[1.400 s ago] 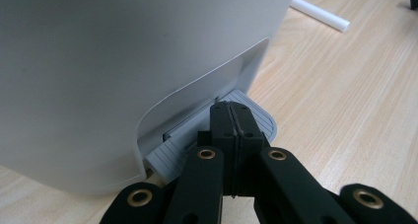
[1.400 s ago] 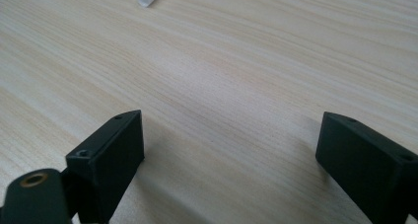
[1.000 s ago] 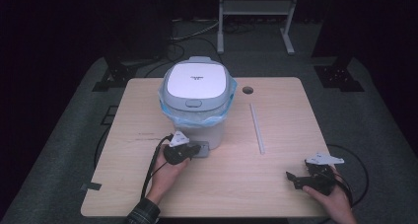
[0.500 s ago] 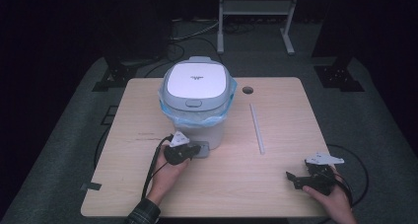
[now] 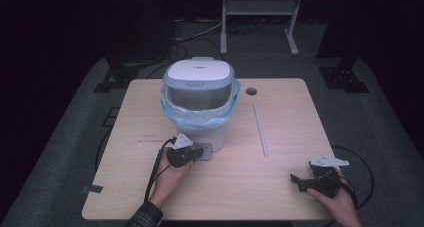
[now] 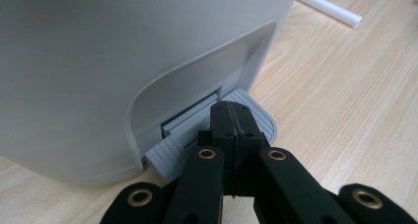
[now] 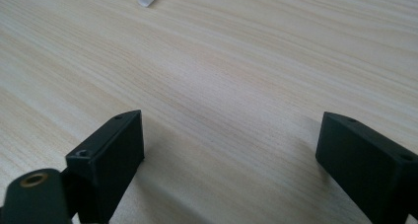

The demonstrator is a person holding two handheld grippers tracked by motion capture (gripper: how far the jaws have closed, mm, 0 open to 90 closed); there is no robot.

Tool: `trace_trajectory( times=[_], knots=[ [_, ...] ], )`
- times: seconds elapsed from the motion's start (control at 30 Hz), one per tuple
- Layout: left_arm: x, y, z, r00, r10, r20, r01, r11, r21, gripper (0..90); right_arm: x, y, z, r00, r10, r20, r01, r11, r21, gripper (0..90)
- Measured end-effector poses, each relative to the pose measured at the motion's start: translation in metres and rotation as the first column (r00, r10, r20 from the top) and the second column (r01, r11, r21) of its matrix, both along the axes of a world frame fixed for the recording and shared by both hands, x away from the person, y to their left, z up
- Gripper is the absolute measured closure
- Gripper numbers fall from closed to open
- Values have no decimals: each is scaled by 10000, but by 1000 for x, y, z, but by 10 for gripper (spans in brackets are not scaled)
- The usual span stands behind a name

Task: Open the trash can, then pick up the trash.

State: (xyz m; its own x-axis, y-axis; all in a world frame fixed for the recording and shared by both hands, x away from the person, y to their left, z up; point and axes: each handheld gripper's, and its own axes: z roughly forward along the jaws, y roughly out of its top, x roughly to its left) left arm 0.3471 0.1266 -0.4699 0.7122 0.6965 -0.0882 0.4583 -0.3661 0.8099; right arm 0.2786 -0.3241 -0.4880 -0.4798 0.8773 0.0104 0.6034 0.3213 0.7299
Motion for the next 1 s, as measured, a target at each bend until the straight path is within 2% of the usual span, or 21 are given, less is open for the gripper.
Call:
trace_trajectory(
  times=[0.37, 0.47, 0.77, 1.0],
  knots=[
    [1, -1, -6, 9998, 48, -192, -46, 9999, 92, 898, 0, 0, 0, 10000, 2, 1, -2, 10000, 0, 95],
    [0, -2, -6, 10000, 54, -46, -54, 9999, 147, 898, 0, 0, 0, 10000, 3, 3, -3, 10000, -2, 95],
    [-1, 1, -10, 9999, 9, 143, -8, 10000, -72, 898, 0, 0, 0, 9999, -132, -3, 132, 9999, -9, 94],
    [-2, 0, -10, 9998, 60, 215, -60, 10000, -28, 898, 5, -3, 3, 9988, -449, -189, 451, 9989, 85, 96]
  ],
)
